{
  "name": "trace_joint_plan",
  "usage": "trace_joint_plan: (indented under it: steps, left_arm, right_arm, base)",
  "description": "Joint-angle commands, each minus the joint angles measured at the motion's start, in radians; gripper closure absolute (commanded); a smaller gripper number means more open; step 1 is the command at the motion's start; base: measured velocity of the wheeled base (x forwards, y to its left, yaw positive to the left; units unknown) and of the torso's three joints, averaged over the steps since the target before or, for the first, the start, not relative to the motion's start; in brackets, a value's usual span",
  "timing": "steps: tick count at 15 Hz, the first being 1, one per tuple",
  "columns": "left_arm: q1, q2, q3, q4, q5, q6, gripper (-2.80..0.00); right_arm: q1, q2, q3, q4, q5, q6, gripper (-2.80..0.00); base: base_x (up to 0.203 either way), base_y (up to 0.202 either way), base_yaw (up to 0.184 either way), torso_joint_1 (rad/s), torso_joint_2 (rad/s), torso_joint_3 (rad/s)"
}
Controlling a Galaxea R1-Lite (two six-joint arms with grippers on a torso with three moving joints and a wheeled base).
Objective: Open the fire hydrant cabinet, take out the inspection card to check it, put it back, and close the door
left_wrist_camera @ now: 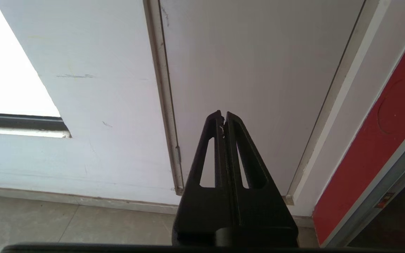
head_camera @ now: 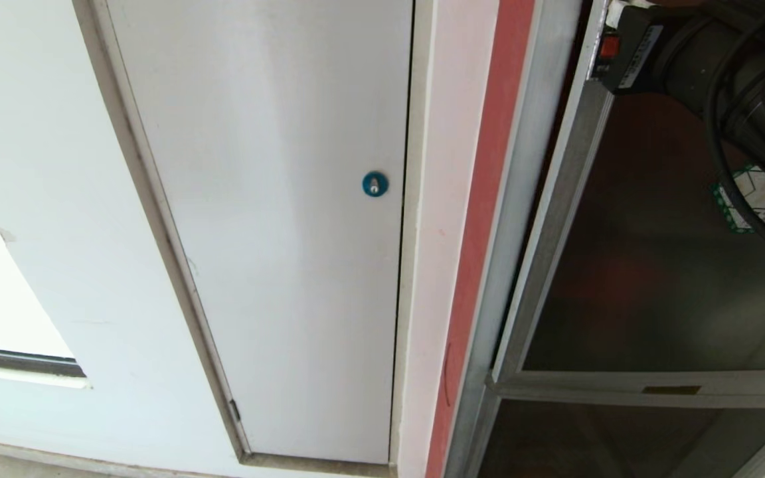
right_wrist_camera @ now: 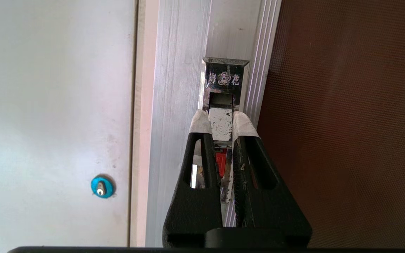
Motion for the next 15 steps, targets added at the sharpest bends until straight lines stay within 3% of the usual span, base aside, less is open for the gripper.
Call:
trace_joint_plan:
  steps: [1, 15]
  left_arm:
    - [0.0, 0.001, 0.001, 0.0, 0.0, 0.0, 0.0]
    - [0.0, 0.001, 0.002, 0.0, 0.0, 0.0, 0.0]
  right_arm:
    - [0.001, -0.033, 0.012, -0.011, -0.006, -0.002, 0.0]
    - [-0.001, -0.054, 0.093, -0.012, -0.006, -0.002, 0.0]
  base:
    - [0.0, 0.0, 0.0, 0.0, 0.0, 0.0]
    - [0.0, 0.0, 0.0, 0.0, 0.0, 0.0]
